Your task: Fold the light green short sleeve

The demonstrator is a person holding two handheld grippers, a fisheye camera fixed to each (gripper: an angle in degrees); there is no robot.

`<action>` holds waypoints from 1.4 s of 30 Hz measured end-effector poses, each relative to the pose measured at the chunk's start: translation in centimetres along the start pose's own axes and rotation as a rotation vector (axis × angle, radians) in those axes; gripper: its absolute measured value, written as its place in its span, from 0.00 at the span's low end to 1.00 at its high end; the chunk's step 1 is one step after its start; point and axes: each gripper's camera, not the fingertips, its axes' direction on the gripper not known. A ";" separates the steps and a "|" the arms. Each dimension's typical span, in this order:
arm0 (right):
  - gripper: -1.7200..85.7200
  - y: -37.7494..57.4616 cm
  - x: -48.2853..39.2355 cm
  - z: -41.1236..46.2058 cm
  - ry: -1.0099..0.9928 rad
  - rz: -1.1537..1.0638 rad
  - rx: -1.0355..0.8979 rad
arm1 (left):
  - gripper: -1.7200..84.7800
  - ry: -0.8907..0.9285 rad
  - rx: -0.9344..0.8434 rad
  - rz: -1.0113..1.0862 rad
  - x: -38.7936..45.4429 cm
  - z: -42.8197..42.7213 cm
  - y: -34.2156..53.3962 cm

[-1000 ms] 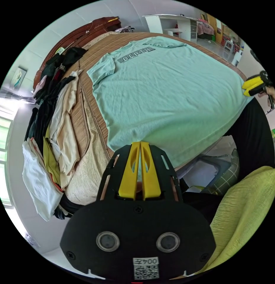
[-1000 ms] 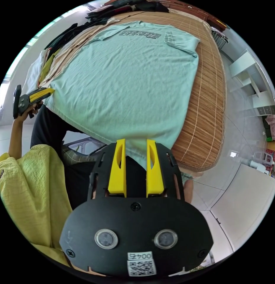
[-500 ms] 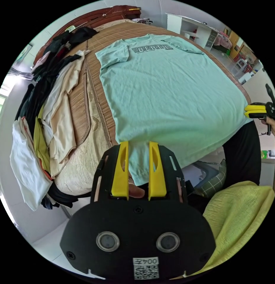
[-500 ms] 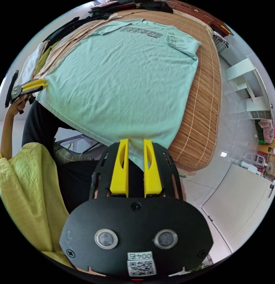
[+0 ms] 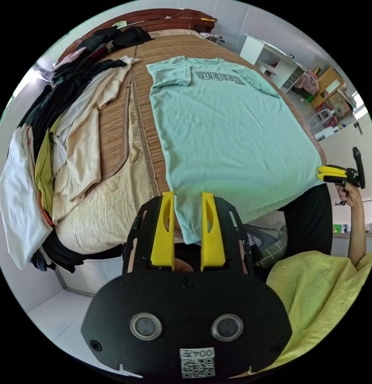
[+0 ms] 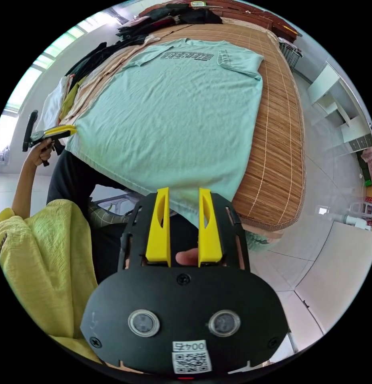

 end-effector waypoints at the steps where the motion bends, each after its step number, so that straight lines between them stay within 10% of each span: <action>1: 0.16 1.0 0.2 0.1 -0.025 0.006 0.038 | 0.13 0.024 0.009 -0.011 -0.8 -0.8 0.9; 16: 0.15 10.3 3.2 6.1 -0.226 0.170 0.204 | 0.12 0.459 0.090 -0.192 -10.5 -7.0 7.0; 34: 0.16 16.0 7.6 12.6 -0.177 0.278 0.249 | 0.06 0.348 0.028 -0.080 -4.2 -12.6 6.9; 42: 0.18 20.7 15.0 17.2 -0.478 0.472 0.394 | 0.04 0.342 0.043 -0.082 -1.9 -15.1 7.2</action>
